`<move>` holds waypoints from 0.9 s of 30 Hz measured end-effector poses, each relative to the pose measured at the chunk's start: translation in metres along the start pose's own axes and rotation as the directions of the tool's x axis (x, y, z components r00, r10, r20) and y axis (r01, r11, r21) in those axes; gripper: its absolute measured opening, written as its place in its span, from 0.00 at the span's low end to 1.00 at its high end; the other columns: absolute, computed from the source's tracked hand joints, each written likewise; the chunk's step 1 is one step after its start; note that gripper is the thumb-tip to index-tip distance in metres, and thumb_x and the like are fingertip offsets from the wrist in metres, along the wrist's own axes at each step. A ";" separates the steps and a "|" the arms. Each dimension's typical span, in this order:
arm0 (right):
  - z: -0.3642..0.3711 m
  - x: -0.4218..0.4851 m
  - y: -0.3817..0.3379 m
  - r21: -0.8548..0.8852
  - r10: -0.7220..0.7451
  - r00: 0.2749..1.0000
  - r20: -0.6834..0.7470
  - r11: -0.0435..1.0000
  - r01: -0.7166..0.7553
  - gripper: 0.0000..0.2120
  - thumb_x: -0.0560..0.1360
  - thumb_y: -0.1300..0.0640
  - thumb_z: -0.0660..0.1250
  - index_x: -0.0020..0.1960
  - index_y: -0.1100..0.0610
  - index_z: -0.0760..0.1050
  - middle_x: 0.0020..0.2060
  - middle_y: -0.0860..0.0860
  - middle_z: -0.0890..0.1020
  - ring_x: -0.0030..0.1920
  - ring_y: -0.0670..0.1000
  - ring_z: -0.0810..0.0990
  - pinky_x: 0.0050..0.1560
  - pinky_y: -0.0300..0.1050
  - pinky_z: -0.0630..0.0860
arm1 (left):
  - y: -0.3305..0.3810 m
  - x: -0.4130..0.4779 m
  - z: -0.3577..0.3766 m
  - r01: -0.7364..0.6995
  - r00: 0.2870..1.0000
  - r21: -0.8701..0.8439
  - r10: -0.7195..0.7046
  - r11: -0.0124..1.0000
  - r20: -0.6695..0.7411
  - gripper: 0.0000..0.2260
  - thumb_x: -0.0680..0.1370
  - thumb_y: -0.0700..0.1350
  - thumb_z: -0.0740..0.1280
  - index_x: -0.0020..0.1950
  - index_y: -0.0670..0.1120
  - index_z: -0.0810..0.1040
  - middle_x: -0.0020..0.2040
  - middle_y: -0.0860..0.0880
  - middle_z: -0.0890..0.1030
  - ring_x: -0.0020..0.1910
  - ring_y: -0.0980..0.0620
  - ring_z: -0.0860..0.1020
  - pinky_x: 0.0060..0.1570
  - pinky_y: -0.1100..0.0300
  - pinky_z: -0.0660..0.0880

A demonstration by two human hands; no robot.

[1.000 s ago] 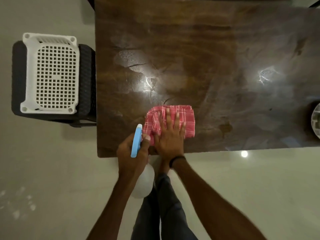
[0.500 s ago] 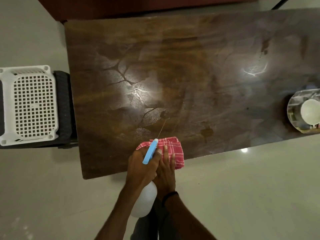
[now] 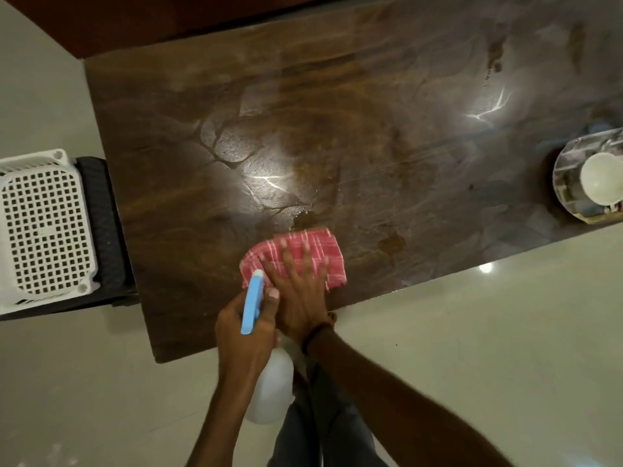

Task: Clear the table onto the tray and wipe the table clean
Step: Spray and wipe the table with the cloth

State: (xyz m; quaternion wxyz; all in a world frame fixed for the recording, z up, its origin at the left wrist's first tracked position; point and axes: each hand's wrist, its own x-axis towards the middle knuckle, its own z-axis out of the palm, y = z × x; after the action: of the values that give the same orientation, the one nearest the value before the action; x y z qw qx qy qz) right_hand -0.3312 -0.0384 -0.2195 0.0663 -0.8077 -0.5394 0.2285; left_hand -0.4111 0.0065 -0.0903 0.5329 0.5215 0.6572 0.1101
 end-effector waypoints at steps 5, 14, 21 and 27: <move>-0.028 0.088 0.030 -0.142 0.141 0.987 -0.074 0.978 -0.151 0.34 0.80 0.32 0.49 0.81 0.42 0.43 0.82 0.53 0.43 0.79 0.67 0.39 0.70 0.80 0.42 | -0.003 -0.003 0.001 0.039 0.999 -0.067 -0.040 0.997 -0.011 0.12 0.72 0.54 0.68 0.43 0.45 0.76 0.34 0.42 0.77 0.26 0.53 0.77 0.27 0.65 0.76; -0.031 0.010 0.088 -0.043 0.245 0.969 -0.045 0.968 -0.247 0.33 0.80 0.35 0.50 0.81 0.42 0.48 0.82 0.53 0.47 0.80 0.67 0.43 0.70 0.79 0.45 | 0.009 -0.007 0.021 0.001 0.997 -0.037 0.002 0.999 0.072 0.15 0.71 0.55 0.70 0.45 0.42 0.78 0.35 0.39 0.79 0.28 0.47 0.77 0.29 0.57 0.78; -0.016 -0.054 0.062 0.050 0.322 0.947 -0.008 0.946 -0.321 0.33 0.81 0.34 0.49 0.82 0.43 0.45 0.82 0.51 0.47 0.80 0.63 0.41 0.74 0.74 0.46 | 0.013 -0.007 0.047 -0.049 0.998 0.034 0.047 0.998 0.051 0.07 0.73 0.52 0.70 0.39 0.51 0.75 0.34 0.43 0.78 0.28 0.51 0.77 0.27 0.70 0.75; -0.052 0.017 0.144 0.044 0.459 0.883 -0.103 0.889 -0.457 0.33 0.81 0.41 0.54 0.82 0.47 0.48 0.82 0.54 0.50 0.80 0.65 0.44 0.74 0.74 0.46 | 0.004 -0.005 0.053 -0.035 0.996 0.039 0.032 0.999 0.086 0.06 0.75 0.48 0.72 0.43 0.51 0.76 0.35 0.45 0.78 0.27 0.57 0.78 0.27 0.71 0.76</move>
State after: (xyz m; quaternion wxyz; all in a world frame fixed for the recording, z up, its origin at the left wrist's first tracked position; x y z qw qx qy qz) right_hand -0.1821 -0.0750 -0.2296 0.0476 -0.9229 -0.3270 0.1975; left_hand -0.3658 -0.0177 -0.1062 0.5478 0.5474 0.6272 0.0835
